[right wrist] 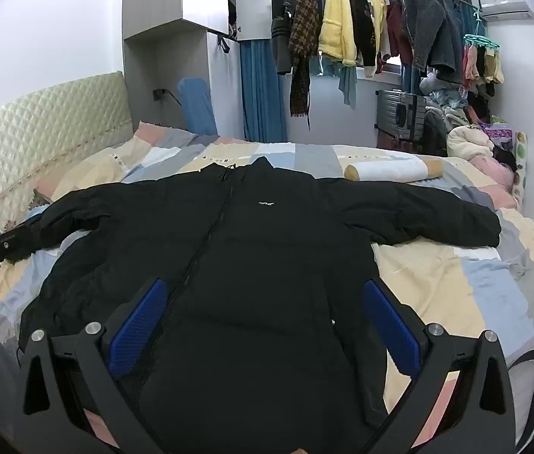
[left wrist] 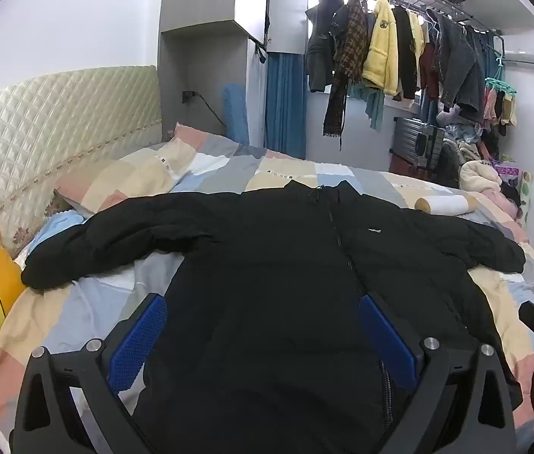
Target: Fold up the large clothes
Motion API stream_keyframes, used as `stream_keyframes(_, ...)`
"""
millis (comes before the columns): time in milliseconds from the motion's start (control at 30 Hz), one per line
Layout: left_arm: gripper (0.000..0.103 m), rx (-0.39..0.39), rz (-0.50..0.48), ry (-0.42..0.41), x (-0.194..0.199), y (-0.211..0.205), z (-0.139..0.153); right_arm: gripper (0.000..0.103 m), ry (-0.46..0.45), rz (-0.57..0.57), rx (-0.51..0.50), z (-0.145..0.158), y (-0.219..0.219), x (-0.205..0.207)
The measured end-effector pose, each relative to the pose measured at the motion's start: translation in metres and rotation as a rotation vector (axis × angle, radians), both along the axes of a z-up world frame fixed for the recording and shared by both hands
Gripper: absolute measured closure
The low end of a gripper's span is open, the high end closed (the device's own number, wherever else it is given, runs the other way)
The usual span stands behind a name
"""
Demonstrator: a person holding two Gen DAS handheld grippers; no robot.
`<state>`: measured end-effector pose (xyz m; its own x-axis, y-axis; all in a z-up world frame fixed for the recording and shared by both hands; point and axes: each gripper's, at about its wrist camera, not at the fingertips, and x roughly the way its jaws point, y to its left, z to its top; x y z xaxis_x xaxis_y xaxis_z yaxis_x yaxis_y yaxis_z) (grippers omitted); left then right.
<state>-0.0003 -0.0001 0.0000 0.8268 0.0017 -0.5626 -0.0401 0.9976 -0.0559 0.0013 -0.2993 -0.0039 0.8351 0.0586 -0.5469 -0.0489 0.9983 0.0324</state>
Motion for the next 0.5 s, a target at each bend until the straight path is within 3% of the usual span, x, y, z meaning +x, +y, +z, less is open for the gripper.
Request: stream_keyframes(500, 0.001, 0.004, -0.005, 0.006, -0.0029, 0.0006, -0.0015, 0.000, 0.015, -0.005, -0.008, -0.0046, 0.0084, 0.0030)
